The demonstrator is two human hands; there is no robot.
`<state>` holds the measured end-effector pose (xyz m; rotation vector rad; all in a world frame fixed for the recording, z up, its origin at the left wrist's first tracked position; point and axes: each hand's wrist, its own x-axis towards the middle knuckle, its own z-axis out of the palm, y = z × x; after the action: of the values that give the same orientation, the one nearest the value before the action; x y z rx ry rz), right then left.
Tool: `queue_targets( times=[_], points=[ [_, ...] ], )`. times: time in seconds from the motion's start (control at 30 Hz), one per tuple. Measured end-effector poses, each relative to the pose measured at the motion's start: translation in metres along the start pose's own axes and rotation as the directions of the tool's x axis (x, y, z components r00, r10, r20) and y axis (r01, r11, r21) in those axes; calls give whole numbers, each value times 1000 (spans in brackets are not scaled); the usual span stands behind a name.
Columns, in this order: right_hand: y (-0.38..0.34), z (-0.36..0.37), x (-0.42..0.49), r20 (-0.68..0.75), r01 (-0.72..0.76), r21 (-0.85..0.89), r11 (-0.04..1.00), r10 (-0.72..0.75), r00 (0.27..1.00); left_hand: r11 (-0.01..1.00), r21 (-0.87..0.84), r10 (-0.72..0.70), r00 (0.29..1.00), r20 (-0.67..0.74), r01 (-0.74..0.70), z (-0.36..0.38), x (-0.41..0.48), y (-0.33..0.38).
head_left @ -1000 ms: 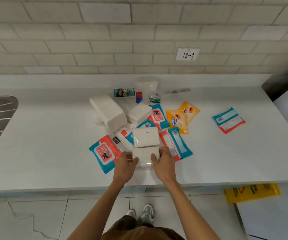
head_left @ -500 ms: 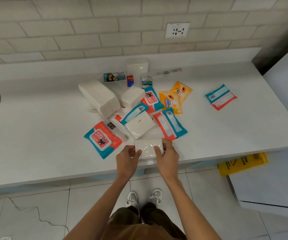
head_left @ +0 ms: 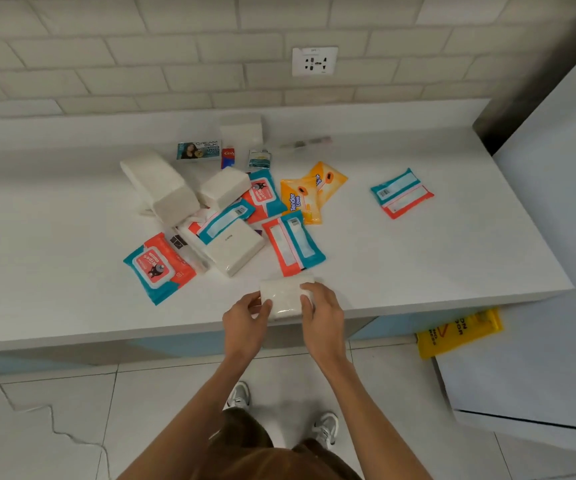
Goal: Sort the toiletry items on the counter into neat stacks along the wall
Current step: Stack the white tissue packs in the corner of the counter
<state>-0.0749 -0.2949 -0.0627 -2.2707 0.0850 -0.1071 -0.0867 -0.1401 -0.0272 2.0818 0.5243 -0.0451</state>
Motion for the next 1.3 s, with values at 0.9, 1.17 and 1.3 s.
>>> queue_targets(
  times=[0.9,1.17,1.3],
  points=[
    [181,-196,81,63,202,-478,855,-196,979,984,-5,173,964,200,-175,251,5,152],
    [231,-233,128,26,282,-582,763,-329,944,948,54,277,898,342,-313,306,42,201],
    [253,-250,158,-25,240,-562,791,-306,952,787,175,474,762,441,-591,320,59,213]
  ],
)
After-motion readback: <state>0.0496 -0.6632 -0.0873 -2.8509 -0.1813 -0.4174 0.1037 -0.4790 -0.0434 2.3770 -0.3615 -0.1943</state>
